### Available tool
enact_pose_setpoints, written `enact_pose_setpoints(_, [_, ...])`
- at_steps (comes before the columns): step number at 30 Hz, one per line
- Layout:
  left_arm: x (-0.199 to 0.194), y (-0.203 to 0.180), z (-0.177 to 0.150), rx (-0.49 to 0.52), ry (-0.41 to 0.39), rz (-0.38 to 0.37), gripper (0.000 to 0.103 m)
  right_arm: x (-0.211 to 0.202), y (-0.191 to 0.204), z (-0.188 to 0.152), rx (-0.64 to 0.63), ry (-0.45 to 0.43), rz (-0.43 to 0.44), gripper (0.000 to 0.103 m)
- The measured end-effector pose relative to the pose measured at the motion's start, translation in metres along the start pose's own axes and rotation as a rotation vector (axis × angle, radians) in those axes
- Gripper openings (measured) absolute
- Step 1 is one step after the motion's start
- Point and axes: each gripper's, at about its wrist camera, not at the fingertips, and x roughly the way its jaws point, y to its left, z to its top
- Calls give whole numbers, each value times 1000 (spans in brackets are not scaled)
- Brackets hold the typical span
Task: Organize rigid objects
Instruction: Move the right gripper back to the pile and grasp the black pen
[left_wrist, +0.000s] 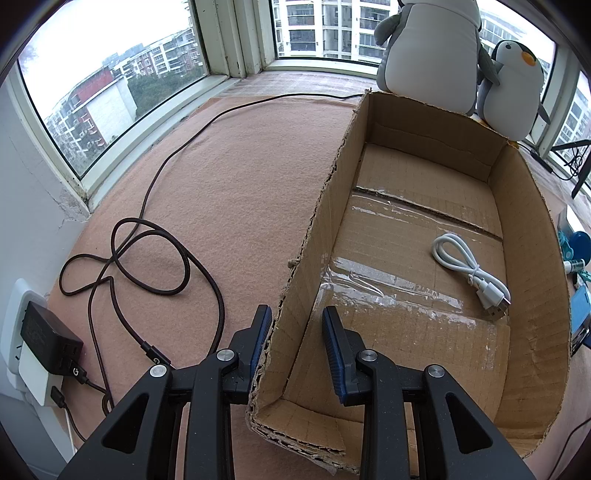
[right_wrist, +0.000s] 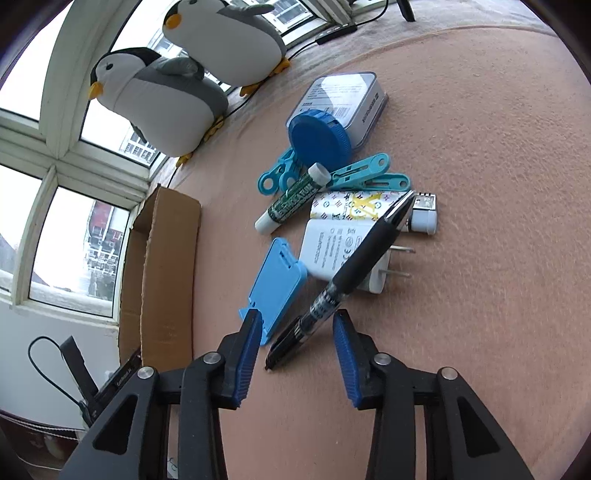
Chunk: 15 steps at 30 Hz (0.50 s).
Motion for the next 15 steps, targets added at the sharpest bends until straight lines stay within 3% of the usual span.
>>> enact_pose_setpoints(4, [0, 0, 0, 0, 0, 0, 31, 3, -4, 3, 18, 5, 13, 26])
enact_pose_setpoints(6, [0, 0, 0, 1, 0, 1, 31, 4, -4, 3, 23, 10, 19, 17])
enact_pose_setpoints(15, [0, 0, 0, 1, -2, 3, 31, -3, -4, 1, 20, -3, 37, 12])
